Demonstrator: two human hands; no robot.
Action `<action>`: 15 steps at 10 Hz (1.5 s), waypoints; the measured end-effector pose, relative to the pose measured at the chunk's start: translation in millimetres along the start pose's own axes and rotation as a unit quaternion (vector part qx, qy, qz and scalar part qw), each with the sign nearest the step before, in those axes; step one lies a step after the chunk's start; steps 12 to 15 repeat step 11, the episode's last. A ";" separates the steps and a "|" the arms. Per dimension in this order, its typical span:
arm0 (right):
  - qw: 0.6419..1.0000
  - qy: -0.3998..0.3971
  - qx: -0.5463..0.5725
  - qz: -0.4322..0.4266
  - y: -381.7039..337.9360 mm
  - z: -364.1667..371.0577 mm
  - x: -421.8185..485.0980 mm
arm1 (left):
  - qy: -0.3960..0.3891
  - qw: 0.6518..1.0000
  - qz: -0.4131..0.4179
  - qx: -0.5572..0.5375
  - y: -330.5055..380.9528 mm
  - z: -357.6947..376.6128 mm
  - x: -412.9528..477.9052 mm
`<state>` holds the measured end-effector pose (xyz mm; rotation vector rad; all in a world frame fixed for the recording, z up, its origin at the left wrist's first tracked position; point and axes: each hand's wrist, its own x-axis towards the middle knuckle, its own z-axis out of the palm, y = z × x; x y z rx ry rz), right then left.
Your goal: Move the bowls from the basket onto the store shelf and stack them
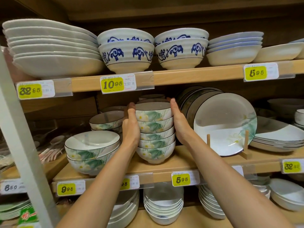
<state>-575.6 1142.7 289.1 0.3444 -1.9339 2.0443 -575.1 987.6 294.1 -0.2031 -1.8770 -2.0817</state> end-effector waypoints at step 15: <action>0.968 0.246 -0.024 -0.044 -34.4 10.6 -73.2 | -0.010 0.996 0.046 -0.082 13.1 -27.8 -49.6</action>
